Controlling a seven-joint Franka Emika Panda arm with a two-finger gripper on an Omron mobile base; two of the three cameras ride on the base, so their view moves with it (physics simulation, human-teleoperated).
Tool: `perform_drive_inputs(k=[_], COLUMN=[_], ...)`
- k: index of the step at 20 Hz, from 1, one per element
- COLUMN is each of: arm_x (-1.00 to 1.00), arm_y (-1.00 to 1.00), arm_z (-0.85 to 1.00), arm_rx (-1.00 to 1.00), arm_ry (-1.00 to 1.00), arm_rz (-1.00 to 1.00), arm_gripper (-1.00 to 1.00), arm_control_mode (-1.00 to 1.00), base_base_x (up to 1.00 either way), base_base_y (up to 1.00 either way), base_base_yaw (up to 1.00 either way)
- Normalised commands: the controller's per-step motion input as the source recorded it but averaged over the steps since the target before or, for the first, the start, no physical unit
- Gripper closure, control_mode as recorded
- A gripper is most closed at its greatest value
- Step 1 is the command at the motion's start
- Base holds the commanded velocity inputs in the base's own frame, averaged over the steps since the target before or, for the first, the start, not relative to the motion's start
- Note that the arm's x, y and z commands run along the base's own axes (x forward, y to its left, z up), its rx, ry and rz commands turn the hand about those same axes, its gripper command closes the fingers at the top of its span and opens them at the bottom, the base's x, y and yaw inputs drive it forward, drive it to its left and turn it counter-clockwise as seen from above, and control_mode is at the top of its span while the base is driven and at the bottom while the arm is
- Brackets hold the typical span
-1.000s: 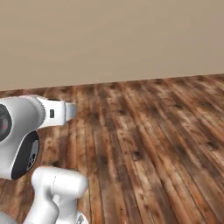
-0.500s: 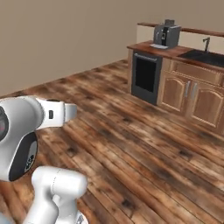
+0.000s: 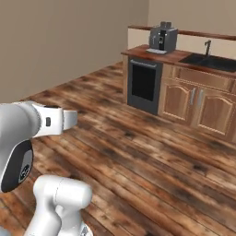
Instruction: Gather the avocado and tomato from the fridge and place them on a tray on the dining counter. Then gather the fish and chicken drumstick from the fridge and place them on the other tray.
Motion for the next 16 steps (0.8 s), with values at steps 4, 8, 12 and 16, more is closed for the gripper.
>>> perform_drive_inputs(k=[4, 8, 12, 16], arm_x=[0.00, 0.00, 0.00, 0.00], arm_y=[0.00, 0.00, 0.00, 0.00], arm_z=[0.00, 0.00, 0.00, 0.00], arm_rx=[0.00, 0.00, 0.00, 0.00], arm_ry=[0.00, 0.00, 0.00, 0.00], arm_rz=[0.00, 0.00, 0.00, 0.00], arm_gripper=[1.00, 1.00, 1.00, 1.00], arm_control_mode=[1.00, 1.00, 1.00, 1.00], base_base_x=[1.00, 1.00, 1.00, 1.00], base_base_y=[0.51, 0.17, 0.37, 0.47], base_base_yaw=[-0.08, 0.11, 0.10, 0.04])
